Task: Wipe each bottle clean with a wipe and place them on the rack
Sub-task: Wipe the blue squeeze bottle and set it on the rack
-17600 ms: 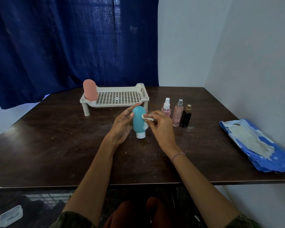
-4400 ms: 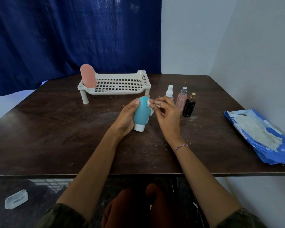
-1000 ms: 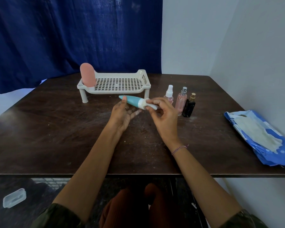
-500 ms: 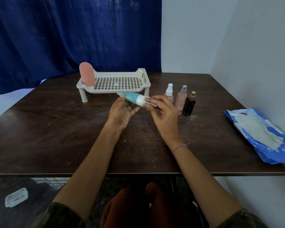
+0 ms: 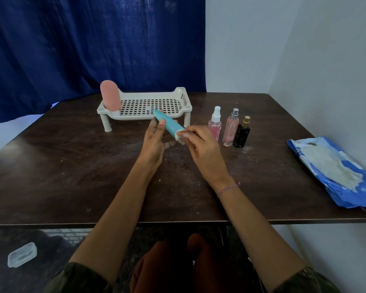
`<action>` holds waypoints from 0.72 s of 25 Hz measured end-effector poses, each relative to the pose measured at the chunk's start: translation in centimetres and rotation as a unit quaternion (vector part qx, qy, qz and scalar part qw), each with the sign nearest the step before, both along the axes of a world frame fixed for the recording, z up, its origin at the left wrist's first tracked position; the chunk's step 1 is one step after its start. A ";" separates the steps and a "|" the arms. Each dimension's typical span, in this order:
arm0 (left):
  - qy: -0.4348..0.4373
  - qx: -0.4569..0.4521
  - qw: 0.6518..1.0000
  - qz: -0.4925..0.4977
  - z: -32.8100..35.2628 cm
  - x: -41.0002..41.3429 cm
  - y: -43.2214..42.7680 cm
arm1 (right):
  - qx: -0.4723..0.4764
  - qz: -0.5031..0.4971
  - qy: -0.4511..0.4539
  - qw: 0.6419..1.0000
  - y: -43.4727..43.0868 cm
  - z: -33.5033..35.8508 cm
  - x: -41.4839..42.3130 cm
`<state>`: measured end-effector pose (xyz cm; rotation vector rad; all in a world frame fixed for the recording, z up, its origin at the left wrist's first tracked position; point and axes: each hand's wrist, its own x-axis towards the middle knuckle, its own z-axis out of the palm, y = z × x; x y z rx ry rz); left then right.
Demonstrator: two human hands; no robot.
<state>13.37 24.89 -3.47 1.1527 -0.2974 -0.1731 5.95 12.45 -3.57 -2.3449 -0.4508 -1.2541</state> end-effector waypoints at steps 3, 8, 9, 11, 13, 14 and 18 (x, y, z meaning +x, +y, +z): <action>-0.052 0.051 0.997 -0.022 -0.2 -0.3 -0.1 | 0.088 -0.027 0.016 0.996 -0.7 0.0 0.1; -0.070 0.072 0.994 -0.036 -0.3 -0.2 -0.1 | 0.092 0.023 0.013 0.995 -0.5 -0.2 0.2; -0.069 0.072 0.994 -0.036 -0.3 -0.2 0.0 | 0.075 0.038 0.009 0.996 -0.2 -0.3 0.2; -0.084 0.089 0.991 -0.046 -0.4 -0.3 0.0 | 0.050 0.043 0.003 0.998 -0.1 -0.4 0.2; -0.104 0.126 0.984 -0.065 -0.5 -0.5 -0.3 | 0.048 0.022 -0.008 0.999 -0.3 -0.5 0.3; -0.108 0.140 0.982 -0.071 -0.6 -0.6 -0.4 | 0.051 0.013 -0.015 0.998 -0.5 -0.5 0.3; -0.104 0.140 0.982 -0.075 -0.6 -0.5 -0.3 | 0.056 0.010 -0.020 0.998 -0.5 -0.5 0.5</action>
